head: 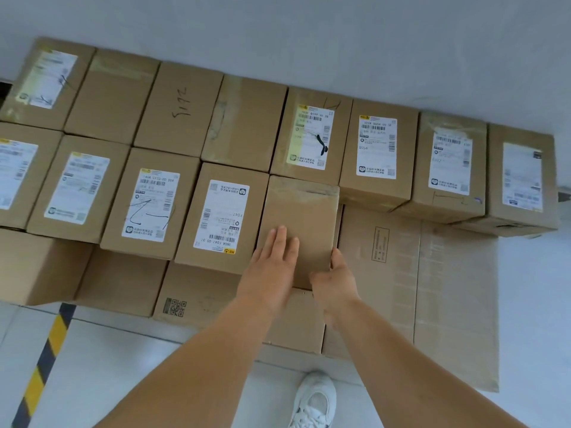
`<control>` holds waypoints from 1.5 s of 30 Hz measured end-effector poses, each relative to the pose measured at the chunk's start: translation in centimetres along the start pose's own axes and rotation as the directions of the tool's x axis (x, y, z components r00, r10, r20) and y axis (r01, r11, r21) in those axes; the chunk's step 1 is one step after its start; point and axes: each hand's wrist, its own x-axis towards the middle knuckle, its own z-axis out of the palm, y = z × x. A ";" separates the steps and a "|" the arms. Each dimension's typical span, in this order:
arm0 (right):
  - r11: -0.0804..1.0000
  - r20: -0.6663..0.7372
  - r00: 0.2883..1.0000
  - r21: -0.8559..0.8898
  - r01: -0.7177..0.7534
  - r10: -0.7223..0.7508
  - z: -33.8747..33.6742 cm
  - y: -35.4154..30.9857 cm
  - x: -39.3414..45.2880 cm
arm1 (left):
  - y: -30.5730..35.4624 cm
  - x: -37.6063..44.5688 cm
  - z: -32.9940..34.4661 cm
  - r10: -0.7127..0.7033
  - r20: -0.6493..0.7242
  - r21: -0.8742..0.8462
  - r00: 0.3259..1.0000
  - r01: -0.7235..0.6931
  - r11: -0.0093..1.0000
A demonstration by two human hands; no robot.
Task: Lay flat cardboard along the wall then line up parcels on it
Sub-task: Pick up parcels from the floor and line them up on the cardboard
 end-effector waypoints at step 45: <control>0.768 -0.730 0.624 0.559 0.311 0.279 -21.0 13.7 -42.8 | 29.1 -31.6 -10.1 0.588 -0.034 -0.420 0.808 -0.546 0.725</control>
